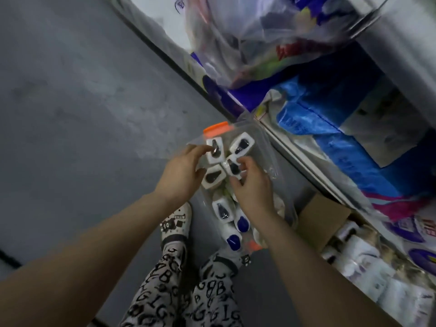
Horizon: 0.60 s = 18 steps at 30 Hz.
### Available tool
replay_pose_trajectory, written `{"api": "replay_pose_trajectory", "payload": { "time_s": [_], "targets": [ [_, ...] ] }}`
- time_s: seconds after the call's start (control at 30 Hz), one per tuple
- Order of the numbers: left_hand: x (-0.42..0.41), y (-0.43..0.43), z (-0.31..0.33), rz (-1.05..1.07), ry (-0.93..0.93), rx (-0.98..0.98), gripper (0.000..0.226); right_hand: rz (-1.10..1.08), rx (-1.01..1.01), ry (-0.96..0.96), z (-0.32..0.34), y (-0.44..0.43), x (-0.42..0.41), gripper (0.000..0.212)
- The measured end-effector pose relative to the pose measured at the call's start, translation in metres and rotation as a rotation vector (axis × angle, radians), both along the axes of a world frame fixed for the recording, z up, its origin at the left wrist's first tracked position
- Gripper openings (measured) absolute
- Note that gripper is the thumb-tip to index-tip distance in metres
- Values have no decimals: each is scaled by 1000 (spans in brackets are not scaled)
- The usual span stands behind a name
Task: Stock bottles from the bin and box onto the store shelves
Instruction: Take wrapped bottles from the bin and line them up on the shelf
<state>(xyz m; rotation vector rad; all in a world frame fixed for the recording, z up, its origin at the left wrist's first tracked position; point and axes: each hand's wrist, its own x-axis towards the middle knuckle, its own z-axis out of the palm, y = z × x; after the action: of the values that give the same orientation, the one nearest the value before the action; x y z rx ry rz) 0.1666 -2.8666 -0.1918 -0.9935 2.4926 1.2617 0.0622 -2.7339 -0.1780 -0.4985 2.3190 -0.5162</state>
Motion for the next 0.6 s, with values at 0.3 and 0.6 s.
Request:
{"api": "replay_pose_trajectory", "payload": {
  "time_s": [0.3, 0.6],
  "targets": [
    [-20, -17, -118, -17, -68, 2, 65, 90, 111, 87, -106, -47, -3, 50],
    [-27, -23, -144, -19, 37, -4, 58, 189, 273, 269, -144, -70, 0, 63]
  ]
}}
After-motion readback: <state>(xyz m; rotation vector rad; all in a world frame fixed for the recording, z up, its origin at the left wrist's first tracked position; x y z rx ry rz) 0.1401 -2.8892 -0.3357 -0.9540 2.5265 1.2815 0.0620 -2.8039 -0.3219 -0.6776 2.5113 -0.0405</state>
